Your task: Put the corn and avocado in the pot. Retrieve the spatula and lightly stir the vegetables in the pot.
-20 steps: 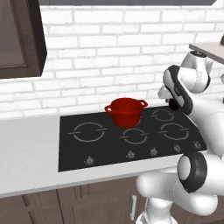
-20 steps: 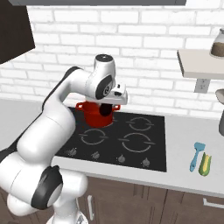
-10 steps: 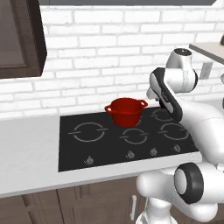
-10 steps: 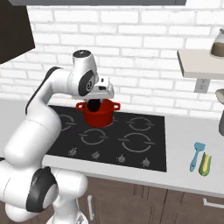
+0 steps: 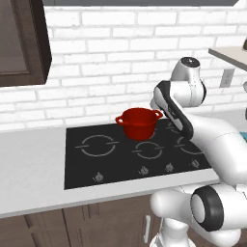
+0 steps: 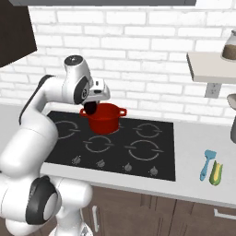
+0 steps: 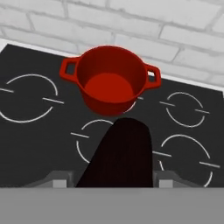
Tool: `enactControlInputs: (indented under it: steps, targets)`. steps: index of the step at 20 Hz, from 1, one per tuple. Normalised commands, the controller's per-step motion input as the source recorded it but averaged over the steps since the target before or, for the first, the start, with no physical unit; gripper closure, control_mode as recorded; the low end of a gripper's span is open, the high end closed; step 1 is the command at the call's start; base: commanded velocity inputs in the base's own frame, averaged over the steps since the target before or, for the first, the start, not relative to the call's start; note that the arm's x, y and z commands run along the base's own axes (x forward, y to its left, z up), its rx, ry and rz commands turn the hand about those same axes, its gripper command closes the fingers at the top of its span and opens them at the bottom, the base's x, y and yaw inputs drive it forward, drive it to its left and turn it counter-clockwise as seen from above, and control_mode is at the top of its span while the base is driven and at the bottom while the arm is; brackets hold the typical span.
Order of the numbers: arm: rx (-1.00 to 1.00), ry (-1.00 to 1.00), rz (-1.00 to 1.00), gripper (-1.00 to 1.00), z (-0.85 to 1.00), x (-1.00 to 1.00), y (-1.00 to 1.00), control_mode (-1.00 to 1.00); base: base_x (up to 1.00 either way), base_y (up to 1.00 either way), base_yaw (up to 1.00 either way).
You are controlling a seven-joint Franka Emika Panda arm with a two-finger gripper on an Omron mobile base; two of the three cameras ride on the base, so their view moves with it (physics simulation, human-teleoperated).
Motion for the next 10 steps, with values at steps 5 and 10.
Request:
enactControlInputs:
  steps: [5, 10]
  targets:
    - [-0.01, -0.09, 0.05, 1.00, 0.00, 0.19, 0.28, -1.00, 0.00, 0.00, 0.00]
    - [-0.01, -0.04, 0.02, 1.00, 0.00, 0.26, 0.10, -1.00, 0.00, 0.00, 0.00]
